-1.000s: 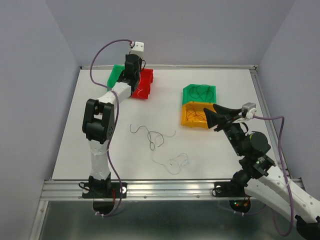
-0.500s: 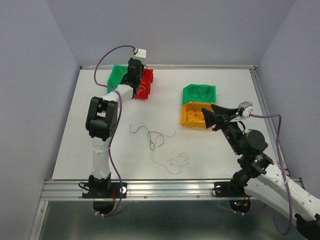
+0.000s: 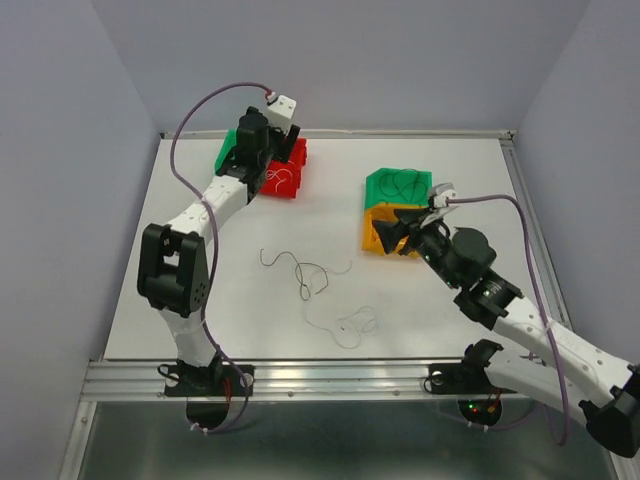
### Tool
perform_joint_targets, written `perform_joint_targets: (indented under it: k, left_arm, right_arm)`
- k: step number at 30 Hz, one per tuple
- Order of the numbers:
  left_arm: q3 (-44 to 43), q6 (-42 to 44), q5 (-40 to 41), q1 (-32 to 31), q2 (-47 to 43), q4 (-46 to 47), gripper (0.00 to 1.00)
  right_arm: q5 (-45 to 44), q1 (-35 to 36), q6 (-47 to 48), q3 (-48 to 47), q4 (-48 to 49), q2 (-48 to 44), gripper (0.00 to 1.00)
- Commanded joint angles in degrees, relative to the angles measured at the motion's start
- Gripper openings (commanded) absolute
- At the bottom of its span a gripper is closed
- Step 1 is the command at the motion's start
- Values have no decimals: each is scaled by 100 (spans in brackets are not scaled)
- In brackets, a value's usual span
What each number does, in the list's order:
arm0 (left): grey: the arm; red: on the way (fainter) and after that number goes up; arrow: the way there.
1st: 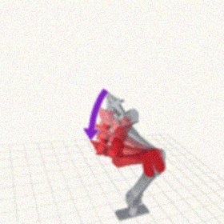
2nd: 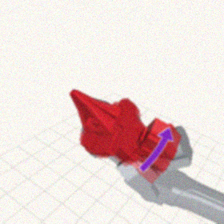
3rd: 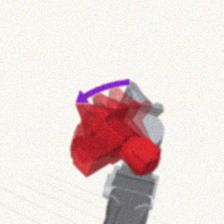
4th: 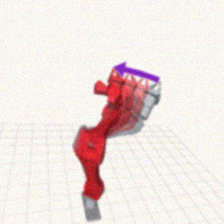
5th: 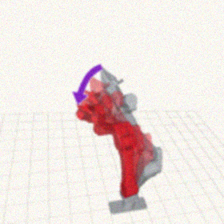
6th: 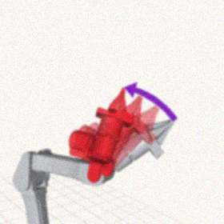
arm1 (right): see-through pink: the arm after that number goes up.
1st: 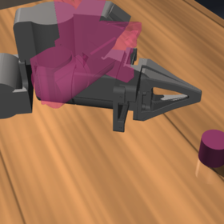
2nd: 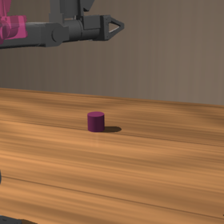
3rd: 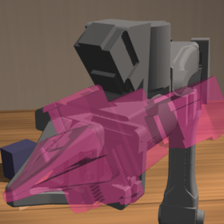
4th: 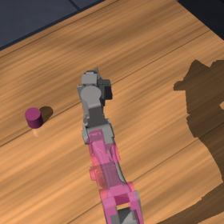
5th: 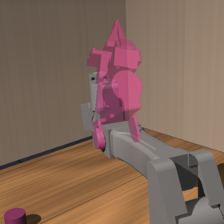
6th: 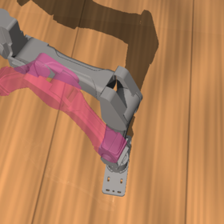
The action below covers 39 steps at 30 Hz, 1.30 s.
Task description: Untangle the cables
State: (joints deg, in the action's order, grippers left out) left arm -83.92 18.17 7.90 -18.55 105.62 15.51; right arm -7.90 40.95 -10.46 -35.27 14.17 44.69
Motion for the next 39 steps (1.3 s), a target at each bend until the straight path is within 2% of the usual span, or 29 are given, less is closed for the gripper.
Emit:
perform_joint_targets:
  k: [1,3,5,8,12,16,17,19,22,30,39]
  left_arm:
    - [629,1081,-1806,-254,-989,-1484,88]
    - [1452,1755,-2553,-368,-1602,-1857,99]
    - [2208,2214,-2531,-657,-2139,-2050,99]
    - [2808,2340,-2146,-1070,-2589,-2288,99]
    - [3223,2637,-2240,-1213,-3020,-2850,99]
    - [3776,3936,-2363,-1213,-3451,-3168,99]
    - [4056,4383,-2224,-1213,-3574,-3098,99]
    - [4269,4667,-2074,-1213,-3636,-2712,99]
    - [4367,5169,-2126,-1213,-3540,-2684,99]
    - [3866,5556,-2520,-1248,-2732,-2685,98]
    - [3953,6338,-3040,-1371,-2758,-2526,94]
  right_arm:
    - [535,1,-17,-727,-634,567,66]
    - [483,1,-26,-771,-635,646,67]
    - [343,1,-53,-745,-644,647,68]
    - [333,1,-70,-745,-732,646,69]
    - [281,1,-193,-877,-986,734,69]
    - [61,10,-193,-850,-996,691,70]
    - [95,10,-176,-850,-987,682,70]
    - [174,10,-150,-859,-987,682,70]
    - [227,1,-123,-859,-987,673,70]
    - [298,1,-53,-842,-987,629,70]
    - [412,1,35,-789,-987,550,70]
